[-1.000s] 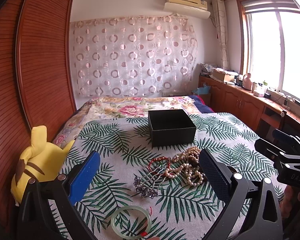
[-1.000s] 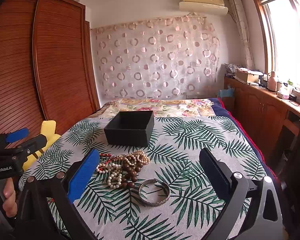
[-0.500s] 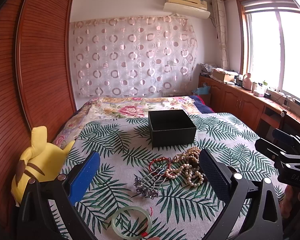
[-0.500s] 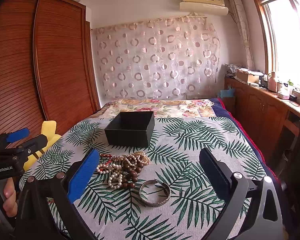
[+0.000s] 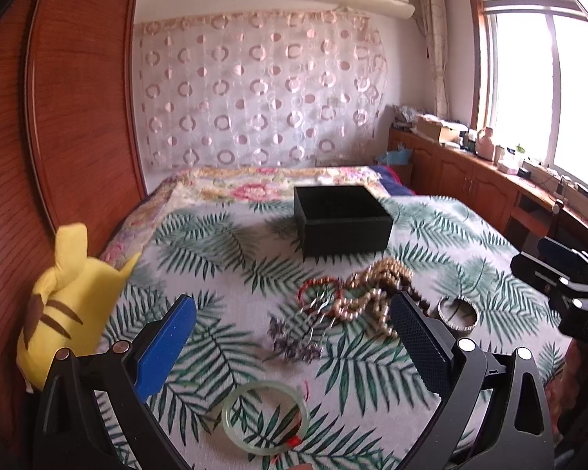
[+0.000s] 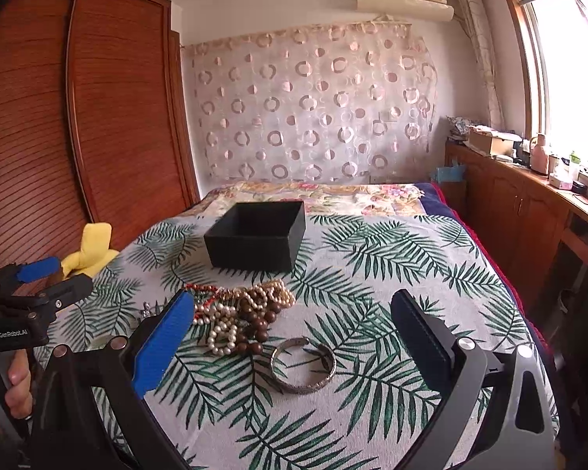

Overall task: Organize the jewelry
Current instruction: 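Grasp the jade bangle with the left tool while the right tool grasps the silver cuff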

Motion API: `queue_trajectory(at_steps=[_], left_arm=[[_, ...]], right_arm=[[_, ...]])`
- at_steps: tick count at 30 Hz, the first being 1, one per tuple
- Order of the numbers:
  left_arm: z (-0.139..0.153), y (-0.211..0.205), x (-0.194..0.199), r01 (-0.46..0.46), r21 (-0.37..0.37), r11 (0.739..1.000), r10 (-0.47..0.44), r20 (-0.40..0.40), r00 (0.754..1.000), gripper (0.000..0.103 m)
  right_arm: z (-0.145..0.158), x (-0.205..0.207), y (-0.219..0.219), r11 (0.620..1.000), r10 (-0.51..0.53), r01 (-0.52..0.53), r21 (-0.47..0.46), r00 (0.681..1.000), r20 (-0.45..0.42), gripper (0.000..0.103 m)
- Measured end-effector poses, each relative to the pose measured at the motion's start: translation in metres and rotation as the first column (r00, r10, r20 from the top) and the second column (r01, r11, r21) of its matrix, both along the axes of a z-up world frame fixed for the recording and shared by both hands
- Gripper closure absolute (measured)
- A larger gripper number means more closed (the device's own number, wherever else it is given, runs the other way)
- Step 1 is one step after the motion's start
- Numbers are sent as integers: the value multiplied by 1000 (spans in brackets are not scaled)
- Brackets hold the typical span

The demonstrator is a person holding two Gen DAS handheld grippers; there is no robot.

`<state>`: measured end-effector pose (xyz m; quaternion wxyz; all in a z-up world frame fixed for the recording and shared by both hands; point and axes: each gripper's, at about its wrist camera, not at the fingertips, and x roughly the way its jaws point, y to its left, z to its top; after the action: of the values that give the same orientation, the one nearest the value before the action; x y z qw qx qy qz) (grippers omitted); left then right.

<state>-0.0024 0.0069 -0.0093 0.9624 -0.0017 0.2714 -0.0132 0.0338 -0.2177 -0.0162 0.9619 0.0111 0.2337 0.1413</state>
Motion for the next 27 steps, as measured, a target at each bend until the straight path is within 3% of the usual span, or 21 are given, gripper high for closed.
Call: queue_trajectory(at_steps=[9, 20, 24, 27], left_arm=[[-41, 17, 0, 13, 11, 1000, -12, -91, 996, 7], [-84, 34, -2, 39, -1, 999, -38, -226, 973, 7], [-93, 33, -1, 59, -10, 998, -59, -256, 965, 19], [-99, 31, 0, 66, 3, 998, -63, -270, 961, 21]], right_arm=[[-23, 8, -5, 998, 61, -62, -20, 997, -54, 2], [-54, 22, -3, 991, 115, -125, -55, 981, -155, 5], [-62, 28, -5, 989, 115, -130, -70, 977, -181, 5], [-66, 31, -7, 988, 118, -137, -78, 972, -202, 5]])
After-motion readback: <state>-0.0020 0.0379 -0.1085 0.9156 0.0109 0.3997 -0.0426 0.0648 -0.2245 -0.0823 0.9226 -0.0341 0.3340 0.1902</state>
